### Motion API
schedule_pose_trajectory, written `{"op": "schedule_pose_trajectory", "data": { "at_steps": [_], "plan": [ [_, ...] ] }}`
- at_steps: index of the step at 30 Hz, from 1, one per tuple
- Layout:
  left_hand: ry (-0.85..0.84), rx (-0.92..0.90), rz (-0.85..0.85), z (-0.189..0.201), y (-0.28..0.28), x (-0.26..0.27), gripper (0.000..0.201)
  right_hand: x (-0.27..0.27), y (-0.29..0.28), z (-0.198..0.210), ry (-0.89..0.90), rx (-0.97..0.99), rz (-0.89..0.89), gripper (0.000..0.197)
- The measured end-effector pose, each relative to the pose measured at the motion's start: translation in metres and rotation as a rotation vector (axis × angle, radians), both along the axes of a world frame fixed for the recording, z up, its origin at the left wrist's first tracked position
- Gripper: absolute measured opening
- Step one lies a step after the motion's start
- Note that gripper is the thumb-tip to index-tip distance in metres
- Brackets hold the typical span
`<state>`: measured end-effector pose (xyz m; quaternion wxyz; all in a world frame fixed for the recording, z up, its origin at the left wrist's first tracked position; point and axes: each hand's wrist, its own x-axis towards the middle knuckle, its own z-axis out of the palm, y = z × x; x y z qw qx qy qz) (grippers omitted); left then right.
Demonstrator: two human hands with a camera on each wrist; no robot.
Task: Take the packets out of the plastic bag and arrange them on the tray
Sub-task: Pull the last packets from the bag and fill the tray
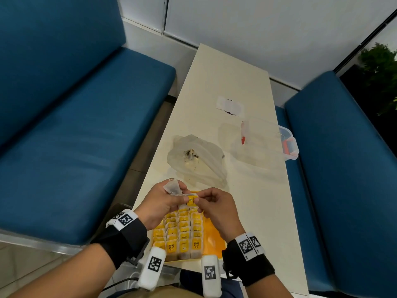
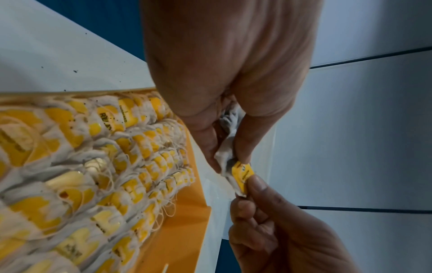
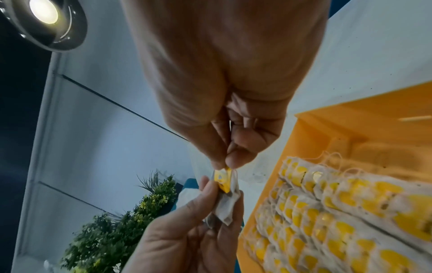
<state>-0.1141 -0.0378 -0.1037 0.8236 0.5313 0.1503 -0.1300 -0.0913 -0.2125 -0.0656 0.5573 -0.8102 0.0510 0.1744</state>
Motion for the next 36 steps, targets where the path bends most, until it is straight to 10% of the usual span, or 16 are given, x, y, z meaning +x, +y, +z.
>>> {"op": "schedule_pose_trajectory", "data": {
  "at_steps": [6,14,26,36],
  "plan": [
    [-0.036,0.013,-0.006,-0.002,0.007,0.003,0.024,0.003,0.001,0.014,0.006,-0.019,0.032,0.006],
    [0.094,0.074,0.053,-0.002,0.028,0.010,0.028,0.012,-0.024,0.027,-0.290,-0.559,0.293,0.018],
    [-0.002,0.911,0.026,-0.035,0.056,0.004,0.020,0.005,-0.051,-0.003,-0.229,-0.756,0.363,0.008],
    [-0.088,0.877,-0.097,-0.055,0.063,-0.007,0.017,0.007,-0.041,-0.018,-0.233,-0.909,0.469,0.014]
  ]
}}
